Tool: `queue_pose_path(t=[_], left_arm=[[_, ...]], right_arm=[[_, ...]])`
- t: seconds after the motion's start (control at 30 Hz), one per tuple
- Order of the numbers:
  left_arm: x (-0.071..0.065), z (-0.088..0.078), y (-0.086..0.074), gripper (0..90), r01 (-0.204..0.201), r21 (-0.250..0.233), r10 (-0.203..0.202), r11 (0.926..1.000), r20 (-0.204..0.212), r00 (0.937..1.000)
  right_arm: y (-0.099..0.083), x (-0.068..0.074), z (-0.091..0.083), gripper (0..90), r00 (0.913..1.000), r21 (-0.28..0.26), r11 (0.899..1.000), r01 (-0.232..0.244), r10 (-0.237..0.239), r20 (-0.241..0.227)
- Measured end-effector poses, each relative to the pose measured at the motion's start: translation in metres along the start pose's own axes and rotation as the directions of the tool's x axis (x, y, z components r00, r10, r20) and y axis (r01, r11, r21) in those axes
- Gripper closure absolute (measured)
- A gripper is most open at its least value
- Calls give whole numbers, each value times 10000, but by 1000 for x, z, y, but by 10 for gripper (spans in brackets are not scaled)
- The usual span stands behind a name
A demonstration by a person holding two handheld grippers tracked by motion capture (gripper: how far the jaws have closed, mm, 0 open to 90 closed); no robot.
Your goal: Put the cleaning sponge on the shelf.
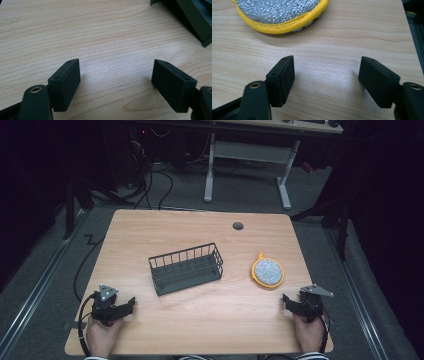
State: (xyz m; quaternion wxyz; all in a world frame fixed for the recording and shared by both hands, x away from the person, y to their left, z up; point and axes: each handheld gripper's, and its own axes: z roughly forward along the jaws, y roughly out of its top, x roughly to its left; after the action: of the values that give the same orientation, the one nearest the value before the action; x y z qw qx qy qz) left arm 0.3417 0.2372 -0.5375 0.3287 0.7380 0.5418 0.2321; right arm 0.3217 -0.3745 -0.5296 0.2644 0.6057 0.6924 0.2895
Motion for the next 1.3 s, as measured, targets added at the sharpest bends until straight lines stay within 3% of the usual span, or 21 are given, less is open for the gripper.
queue_pose_path(t=[0.2,0.57,0.7,0.8,1.1,1.3], left_arm=[[-1,2,2,235,34,-11,-34,10000,-34,10000],[-6,5,4,236,-343,-55,345,9994,497,9982],[-2,4,6,276,57,-119,-47,9999,830,9965],[-1,1,10,288,24,-169,-9,9999,882,9961],[1,-16,35,306,-73,-665,160,9978,1312,9912],[1,-25,65,284,-261,-913,405,9955,1594,9864]], right_arm=[[0,1,0,285,10000,-22,10000,-57,57,58],[0,1,0,271,10000,-7,10000,-19,19,29],[0,1,0,269,10000,-7,10000,-22,22,26],[0,1,0,263,10000,19,10000,-27,27,14],[0,1,0,262,10000,24,10000,26,-26,-37],[0,2,0,262,10000,28,10000,50,-50,-44]])
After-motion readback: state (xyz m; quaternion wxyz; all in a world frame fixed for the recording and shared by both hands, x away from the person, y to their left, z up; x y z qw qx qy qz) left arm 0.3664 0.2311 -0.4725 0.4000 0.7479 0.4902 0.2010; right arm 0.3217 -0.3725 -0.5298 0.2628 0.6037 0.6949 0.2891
